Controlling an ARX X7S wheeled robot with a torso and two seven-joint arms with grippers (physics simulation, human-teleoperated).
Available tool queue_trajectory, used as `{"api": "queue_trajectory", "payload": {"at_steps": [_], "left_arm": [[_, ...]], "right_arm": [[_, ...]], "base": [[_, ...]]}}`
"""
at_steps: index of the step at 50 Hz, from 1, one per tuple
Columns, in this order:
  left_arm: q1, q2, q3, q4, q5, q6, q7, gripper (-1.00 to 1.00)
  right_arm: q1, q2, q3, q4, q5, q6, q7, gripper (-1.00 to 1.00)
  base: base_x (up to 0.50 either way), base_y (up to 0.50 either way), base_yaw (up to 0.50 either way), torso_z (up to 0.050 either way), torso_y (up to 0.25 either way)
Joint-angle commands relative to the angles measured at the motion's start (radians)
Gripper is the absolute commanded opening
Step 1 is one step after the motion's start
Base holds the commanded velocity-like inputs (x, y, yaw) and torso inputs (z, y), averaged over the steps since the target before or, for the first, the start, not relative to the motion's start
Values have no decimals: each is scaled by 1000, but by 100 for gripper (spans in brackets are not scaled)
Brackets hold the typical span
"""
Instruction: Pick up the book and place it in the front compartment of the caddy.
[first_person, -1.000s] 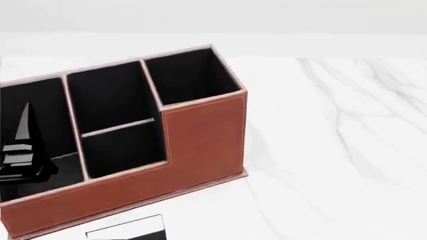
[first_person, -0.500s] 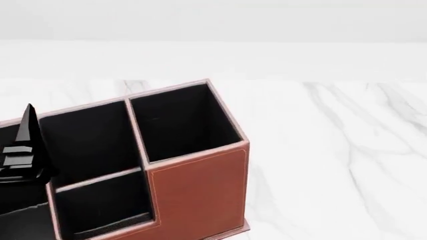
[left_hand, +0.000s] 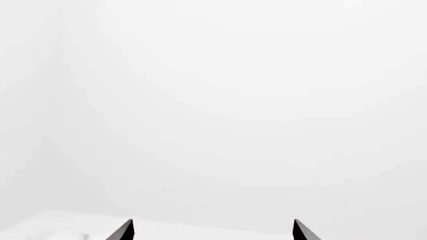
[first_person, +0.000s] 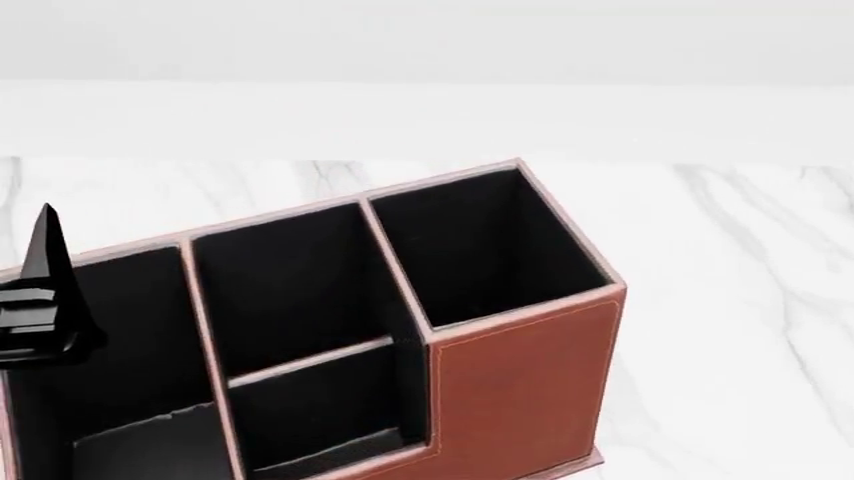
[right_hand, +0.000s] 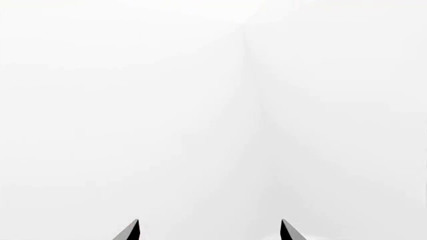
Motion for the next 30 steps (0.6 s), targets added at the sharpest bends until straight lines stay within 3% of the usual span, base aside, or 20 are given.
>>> {"api": "queue_trajectory", "payload": {"at_steps": [1,3,7,8,9,14,16,17,25,30], "left_arm": [[6,-3,6,1,-1,25,0,100],[4,11,-34,20,-120,-8,37,100],[11,16,-59,47,-194,25,80,100],[-15,43,-135,27,-344,-27,101,100],[-37,20,-139,22,-472,-93,76,100],[-87,-99,-59,55,-540,-203,183,100],[-87,-100,-58,55,-541,-203,183,100],[-99,-176,-2,74,-627,-243,333,100],[-242,-279,208,-66,-526,-371,493,100],[-235,-340,330,-63,-423,-260,707,100]], "right_arm": [[-6,8,-1,9,8,-20,15,100],[-11,10,-2,13,11,-22,13,100],[-31,3,17,10,27,-43,11,100],[-39,-3,20,9,35,-55,7,100],[-42,-4,20,9,34,-58,7,100],[-41,-5,12,11,34,-64,16,100],[-42,-3,11,11,34,-66,18,100],[-24,-1,-11,16,25,-52,28,100],[-6,7,-58,2,5,-44,45,100],[-29,1,-47,-6,27,-75,40,100]], "base": [[0,0,0,0,0],[0,0,0,0,0],[0,0,0,0,0],[0,0,0,0,0],[0,0,0,0,0],[0,0,0,0,0],[0,0,0,0,0],[0,0,0,0,0],[0,0,0,0,0],[0,0,0,0,0]]}}
